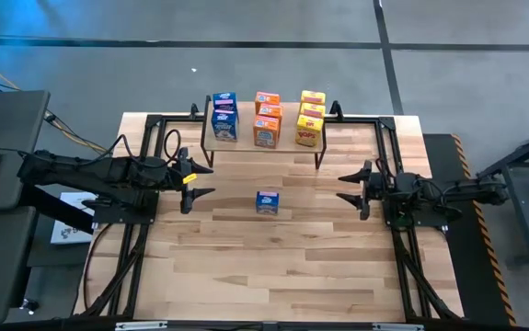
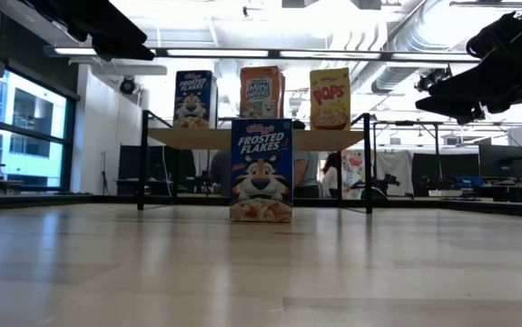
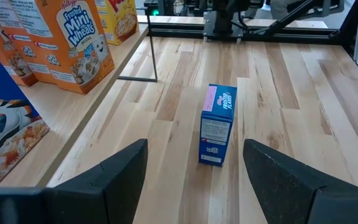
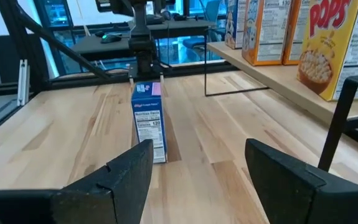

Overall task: Stack cereal on shelf
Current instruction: Put the blue cereal box aligned with the other blue cereal boxes on the shelf

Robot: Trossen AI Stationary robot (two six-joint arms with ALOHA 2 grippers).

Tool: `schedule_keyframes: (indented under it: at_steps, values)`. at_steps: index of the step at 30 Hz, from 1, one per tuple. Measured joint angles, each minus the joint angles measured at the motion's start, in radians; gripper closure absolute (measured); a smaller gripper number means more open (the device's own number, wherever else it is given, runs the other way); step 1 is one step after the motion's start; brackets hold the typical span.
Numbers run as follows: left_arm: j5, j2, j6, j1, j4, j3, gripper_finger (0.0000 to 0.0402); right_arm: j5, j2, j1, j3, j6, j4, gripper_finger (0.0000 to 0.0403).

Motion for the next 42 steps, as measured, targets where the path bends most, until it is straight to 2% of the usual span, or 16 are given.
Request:
schedule_keyframes:
  at_steps: [8,24,31,42]
  values:
    - [0.0,0.0,0.0,0.0,0.0,0.0,0.0145,-0.001,0.018,0.0,0.0,0.068,0.0,0.0155]
    - [0.0,0.0,0.004,0.0,0.0,0.0,0.0145,-0.003,0.018,0.0,0.0,0.044,-0.001,0.0155]
    - [0.0,0.0,0.251,0.0,0.001,0.0,0.0145,-0.004,0.018,0.0,0.0,0.047,-0.001,0.0155]
    - [0.003,0.0,0.254,0.0,0.012,0.0,0.0145,-0.004,0.018,0.0,0.0,0.061,-0.001,0.0155]
